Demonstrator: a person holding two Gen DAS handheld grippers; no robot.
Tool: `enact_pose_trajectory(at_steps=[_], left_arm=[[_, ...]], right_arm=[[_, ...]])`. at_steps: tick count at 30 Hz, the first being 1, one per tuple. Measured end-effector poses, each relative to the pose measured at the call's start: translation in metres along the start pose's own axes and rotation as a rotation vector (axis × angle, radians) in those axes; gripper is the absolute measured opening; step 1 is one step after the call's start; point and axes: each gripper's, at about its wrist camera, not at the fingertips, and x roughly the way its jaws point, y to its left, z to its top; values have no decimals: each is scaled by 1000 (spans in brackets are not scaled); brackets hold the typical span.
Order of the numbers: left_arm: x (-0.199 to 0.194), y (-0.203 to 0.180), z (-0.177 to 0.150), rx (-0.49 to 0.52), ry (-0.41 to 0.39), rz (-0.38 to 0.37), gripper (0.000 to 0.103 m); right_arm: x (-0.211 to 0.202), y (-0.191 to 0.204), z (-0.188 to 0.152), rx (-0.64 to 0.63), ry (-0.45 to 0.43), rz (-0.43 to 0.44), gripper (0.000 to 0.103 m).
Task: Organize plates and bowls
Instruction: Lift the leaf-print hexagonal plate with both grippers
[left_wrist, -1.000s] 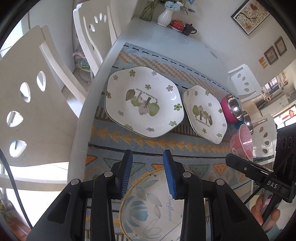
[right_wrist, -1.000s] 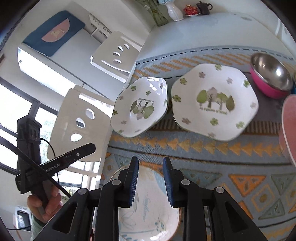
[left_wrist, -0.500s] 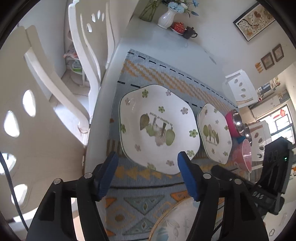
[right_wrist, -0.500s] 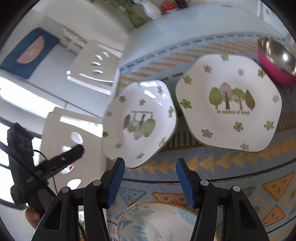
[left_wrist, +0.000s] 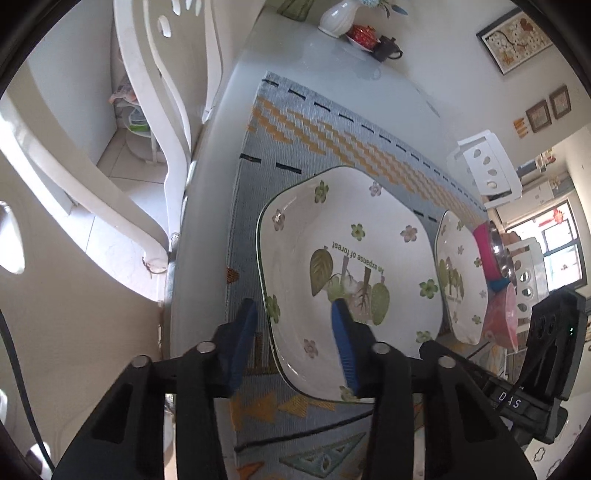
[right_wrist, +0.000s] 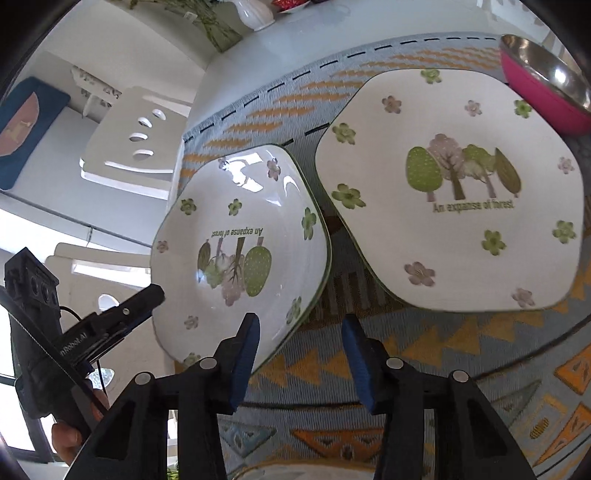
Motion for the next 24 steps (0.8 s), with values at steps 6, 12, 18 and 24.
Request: enact_pose_trajectory(at_steps=[6,12,18,24], left_arm=[[12,7,-1,3,21,-12,27],[17,10,0,1,30,-29,26],[11,19,6,0,14,-18,26],[13,21,9,10,34,-34,26]], right_arm=[[12,8,6,-34,-8,-29,32],[20,24,5,-115,-10,-112,28],[25,37,-9,-134,25,-74,28],[24,25,-11,-66,41,-30,28]])
